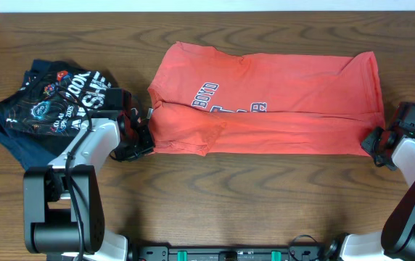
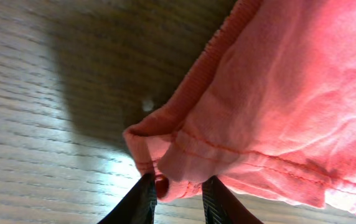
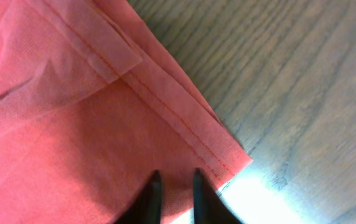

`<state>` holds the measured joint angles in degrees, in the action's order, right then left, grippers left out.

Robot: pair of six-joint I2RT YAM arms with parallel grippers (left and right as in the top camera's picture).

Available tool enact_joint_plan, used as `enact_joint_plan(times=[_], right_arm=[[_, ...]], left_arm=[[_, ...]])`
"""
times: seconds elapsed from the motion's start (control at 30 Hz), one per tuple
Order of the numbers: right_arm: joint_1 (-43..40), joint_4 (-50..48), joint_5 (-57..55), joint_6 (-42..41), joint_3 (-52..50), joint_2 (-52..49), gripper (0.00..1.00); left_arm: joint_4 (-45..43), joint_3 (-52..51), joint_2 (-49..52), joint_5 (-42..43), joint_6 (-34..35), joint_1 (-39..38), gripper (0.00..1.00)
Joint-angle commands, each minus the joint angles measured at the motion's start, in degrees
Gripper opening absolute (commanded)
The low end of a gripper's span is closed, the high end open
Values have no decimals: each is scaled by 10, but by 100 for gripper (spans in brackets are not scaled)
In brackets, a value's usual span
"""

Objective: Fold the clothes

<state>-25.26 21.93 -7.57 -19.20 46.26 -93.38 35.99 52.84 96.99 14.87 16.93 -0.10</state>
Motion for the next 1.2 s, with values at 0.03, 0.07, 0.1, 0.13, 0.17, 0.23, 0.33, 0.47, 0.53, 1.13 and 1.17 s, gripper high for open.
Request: enact_joint_plan(times=[0.03,0.07,0.1,0.13,0.17,0.23,0.33,0.47,0.53,1.13,1.17], right_arm=[[3,0,-14,-5,-6,-5,1],[3,1,-15,-5,-6,-5,1],[3,1,-15,-5,-6,-5,1],[3,2,-15,-5,-6,-5,1],[3,2,-15,-5,-6,-5,1],[3,3,-17,-5,-6,-5,1],[3,4,-22,-5,-7,-5,1],[3,9,-31,-5,-8,-5,1],[3,8,-31,-5,-11,-5,1],[-29,-17,-61,-21,-61,-5,1],[-33,-14,-62,-26,-61,-5,1]], left_arm=[[3,-3,1,-21,1,1,28],[5,-3,1,-21,1,1,28],[7,-3,1,-21,1,1,29],[9,-3,1,-21,1,1,29],[11,-3,1,-21,1,1,29],[16,-3,1,-21,1,1,29],[17,-3,1,-21,1,1,29],[-1,-3,1,-21,1,1,23],[-17,-5,2,-24,1,1,14],[6,-7,1,-95,2,1,6],[9,-7,1,-97,2,1,6]])
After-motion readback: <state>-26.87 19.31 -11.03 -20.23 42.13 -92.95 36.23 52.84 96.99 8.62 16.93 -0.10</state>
